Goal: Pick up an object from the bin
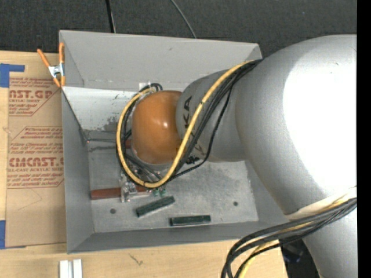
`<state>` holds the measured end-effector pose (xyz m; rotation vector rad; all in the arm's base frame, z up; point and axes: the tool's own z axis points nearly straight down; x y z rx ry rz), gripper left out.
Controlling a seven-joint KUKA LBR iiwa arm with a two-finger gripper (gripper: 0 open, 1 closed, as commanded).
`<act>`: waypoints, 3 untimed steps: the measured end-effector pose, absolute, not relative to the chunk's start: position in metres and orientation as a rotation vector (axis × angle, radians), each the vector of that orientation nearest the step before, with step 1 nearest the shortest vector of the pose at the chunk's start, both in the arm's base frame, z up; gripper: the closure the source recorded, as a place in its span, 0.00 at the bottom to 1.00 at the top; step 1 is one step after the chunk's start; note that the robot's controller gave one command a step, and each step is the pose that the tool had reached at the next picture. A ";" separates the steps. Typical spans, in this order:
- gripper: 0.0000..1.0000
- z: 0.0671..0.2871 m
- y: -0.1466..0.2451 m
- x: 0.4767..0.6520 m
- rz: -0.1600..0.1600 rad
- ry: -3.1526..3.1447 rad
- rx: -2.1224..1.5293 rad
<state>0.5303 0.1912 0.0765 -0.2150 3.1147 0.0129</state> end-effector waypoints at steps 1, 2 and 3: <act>1.00 0.076 0.191 0.530 0.013 3.115 -0.215; 1.00 0.076 0.191 0.530 0.013 3.115 -0.215; 1.00 0.260 0.196 0.545 0.006 3.128 -0.140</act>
Offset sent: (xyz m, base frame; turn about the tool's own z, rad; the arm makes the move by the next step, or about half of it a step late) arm 0.0000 0.0000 0.0000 0.0000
